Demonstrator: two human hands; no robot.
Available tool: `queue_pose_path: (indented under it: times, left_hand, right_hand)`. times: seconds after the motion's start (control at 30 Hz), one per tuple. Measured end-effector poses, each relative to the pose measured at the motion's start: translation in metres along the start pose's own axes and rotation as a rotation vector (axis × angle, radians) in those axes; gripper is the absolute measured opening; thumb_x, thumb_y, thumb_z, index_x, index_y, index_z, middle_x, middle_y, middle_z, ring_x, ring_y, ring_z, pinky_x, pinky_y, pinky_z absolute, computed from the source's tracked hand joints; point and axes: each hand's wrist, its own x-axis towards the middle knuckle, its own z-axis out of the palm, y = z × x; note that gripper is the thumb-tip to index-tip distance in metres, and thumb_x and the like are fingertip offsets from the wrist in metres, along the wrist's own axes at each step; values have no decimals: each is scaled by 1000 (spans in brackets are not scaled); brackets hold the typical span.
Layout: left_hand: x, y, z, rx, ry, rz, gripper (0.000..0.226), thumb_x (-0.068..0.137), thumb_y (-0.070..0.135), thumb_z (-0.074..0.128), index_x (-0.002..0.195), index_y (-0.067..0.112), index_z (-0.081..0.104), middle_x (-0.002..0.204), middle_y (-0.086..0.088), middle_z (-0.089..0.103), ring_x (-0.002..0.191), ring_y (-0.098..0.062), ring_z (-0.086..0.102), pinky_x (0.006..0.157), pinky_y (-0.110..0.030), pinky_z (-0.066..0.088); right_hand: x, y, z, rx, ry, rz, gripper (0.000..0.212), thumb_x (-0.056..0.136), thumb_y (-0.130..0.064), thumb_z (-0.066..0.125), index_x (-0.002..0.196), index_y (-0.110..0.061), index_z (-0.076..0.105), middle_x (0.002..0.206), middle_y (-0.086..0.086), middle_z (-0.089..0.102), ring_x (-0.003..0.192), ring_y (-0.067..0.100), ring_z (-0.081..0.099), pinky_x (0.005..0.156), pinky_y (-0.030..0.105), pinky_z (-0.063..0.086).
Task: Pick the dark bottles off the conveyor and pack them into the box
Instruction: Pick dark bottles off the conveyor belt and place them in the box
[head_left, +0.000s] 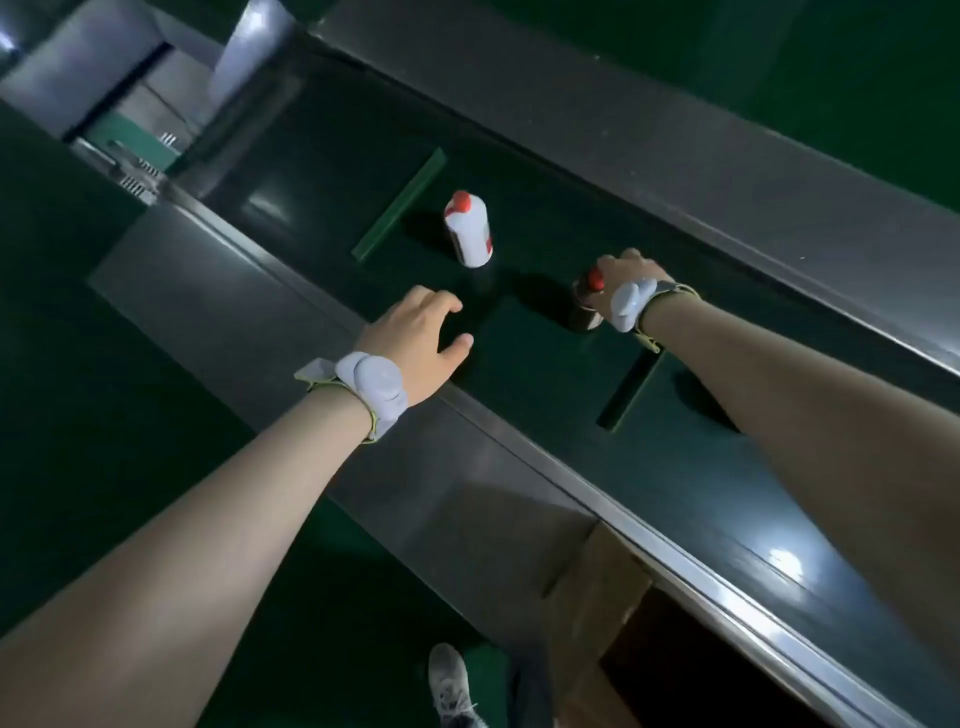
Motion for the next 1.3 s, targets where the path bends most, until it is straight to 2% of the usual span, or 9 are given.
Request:
queue_pose_path:
  times: [0.07, 0.17, 0.3, 0.4, 0.5, 0.67, 0.77, 0.97, 1.3]
  left_hand:
    - [-1, -10, 7, 10, -20, -60, 46, 103, 50, 59, 142, 26, 58, 146, 1, 57, 119, -25, 68, 81, -48, 62]
    - [-7, -18, 22, 19, -68, -96, 46, 104, 51, 58, 143, 26, 57, 146, 1, 56, 118, -25, 68, 80, -49, 63]
    - [-4, -18, 35, 22, -92, -85, 46, 104, 52, 57, 143, 27, 56, 146, 2, 56, 115, -25, 70, 79, -47, 63]
    - [8, -15, 46, 27, -85, -72, 46, 104, 52, 57, 142, 28, 56, 145, 2, 56, 119, -24, 68, 79, -46, 62]
    - [26, -5, 54, 36, -88, -63, 46, 104, 51, 56, 143, 25, 56, 145, 1, 57, 121, -25, 66, 81, -47, 62]
    - [61, 20, 62, 58, -96, -50, 47, 105, 49, 56, 143, 23, 56, 144, -3, 58, 119, -30, 65, 82, -46, 60]
    - [71, 31, 67, 77, -94, -36, 46, 105, 50, 56, 143, 23, 57, 142, -3, 59, 120, -31, 64, 81, -44, 58]
    - [57, 42, 52, 84, -37, 20, 45, 104, 49, 57, 141, 23, 57, 140, -3, 60, 117, -30, 64, 71, -39, 54]
    - [-23, 71, -47, 25, 136, 243, 43, 104, 48, 58, 140, 25, 59, 140, 4, 62, 115, -25, 69, 75, -43, 60]
  right_hand:
    - [9, 1, 4, -55, -70, 18, 41, 87, -9, 59, 127, -19, 60, 125, 16, 54, 111, 39, 60, 79, 41, 54]
    - [18, 10, 17, -15, -51, 52, 50, 74, 3, 66, 123, -9, 60, 99, 13, 58, 88, 36, 64, 67, 39, 54]
    - [32, 18, 29, 6, 28, 94, 59, 72, 0, 74, 123, -12, 47, 105, 13, 54, 85, 38, 60, 62, 43, 53]
    - [45, 16, 33, -43, 3, 66, 73, 57, 3, 81, 120, -13, 46, 101, 10, 51, 80, 35, 55, 57, 41, 51]
    - [56, 16, 43, -9, 33, 48, 56, 69, -7, 78, 115, -15, 49, 108, 11, 57, 81, 33, 55, 58, 41, 50]
    - [58, 14, 53, 50, 141, -13, 16, 91, -18, 57, 104, -16, 48, 109, 11, 59, 76, 33, 53, 56, 38, 44]
    - [47, 14, 60, 2, 204, -50, 14, 95, -17, 54, 108, -14, 52, 110, 10, 62, 87, 35, 62, 56, 37, 39]
    - [-9, 19, 42, -4, 285, -148, 26, 104, -33, 56, 117, -11, 53, 113, 10, 61, 102, 35, 64, 67, 40, 47]
    - [-210, 0, -65, 52, 401, -167, 30, 103, -43, 53, 114, -16, 57, 104, 2, 62, 86, 30, 63, 67, 37, 50]
